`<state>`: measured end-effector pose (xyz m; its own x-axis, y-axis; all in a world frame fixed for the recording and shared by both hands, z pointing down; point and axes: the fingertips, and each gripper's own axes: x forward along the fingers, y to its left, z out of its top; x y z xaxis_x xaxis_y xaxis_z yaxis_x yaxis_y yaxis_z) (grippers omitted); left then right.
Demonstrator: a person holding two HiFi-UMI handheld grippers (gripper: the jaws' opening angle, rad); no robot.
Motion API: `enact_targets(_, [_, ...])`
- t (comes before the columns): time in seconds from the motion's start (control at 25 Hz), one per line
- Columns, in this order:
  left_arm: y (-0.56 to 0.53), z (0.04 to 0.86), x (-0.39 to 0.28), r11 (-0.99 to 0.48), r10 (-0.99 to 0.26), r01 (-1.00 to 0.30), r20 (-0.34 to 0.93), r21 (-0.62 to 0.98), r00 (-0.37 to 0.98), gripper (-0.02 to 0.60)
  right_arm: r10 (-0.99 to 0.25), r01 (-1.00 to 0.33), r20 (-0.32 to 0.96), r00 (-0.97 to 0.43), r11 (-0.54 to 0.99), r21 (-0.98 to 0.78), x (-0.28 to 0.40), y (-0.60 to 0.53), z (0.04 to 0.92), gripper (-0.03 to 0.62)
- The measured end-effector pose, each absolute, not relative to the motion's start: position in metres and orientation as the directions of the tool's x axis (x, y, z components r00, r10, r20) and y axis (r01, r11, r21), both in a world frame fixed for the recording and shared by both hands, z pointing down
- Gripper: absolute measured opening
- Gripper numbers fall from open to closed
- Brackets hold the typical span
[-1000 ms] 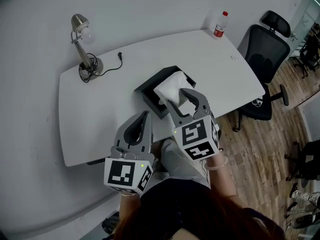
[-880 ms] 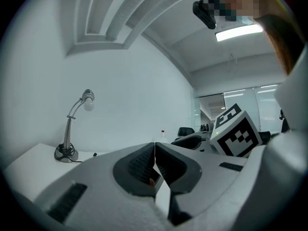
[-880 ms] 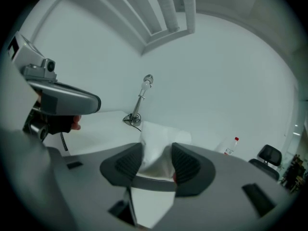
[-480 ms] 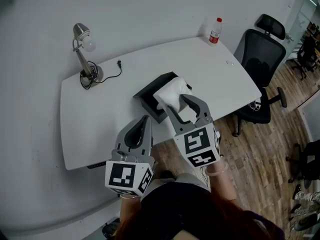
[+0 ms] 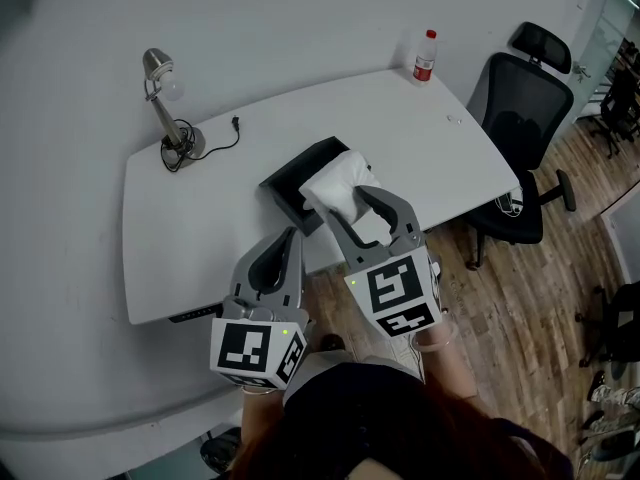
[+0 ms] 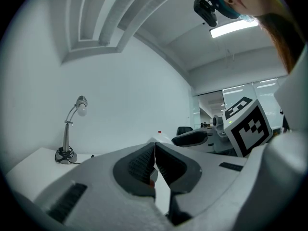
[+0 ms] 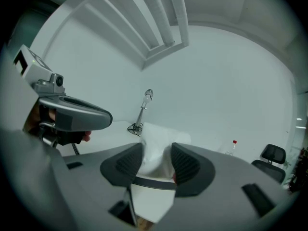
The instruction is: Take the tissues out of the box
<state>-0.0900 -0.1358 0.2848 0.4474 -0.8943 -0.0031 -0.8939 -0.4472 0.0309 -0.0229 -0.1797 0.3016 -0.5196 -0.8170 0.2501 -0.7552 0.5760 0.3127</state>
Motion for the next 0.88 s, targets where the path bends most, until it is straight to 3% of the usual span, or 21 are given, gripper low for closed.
enact_targets(0.88, [-0.052, 0.274, -0.044, -0.379, -0.925, -0.925, -0.01, 0.001, 0.379, 0.021, -0.778, -0.719, 0.181, -0.602, 0.626, 0.301, 0.018, -0.094, 0.282, 0.197])
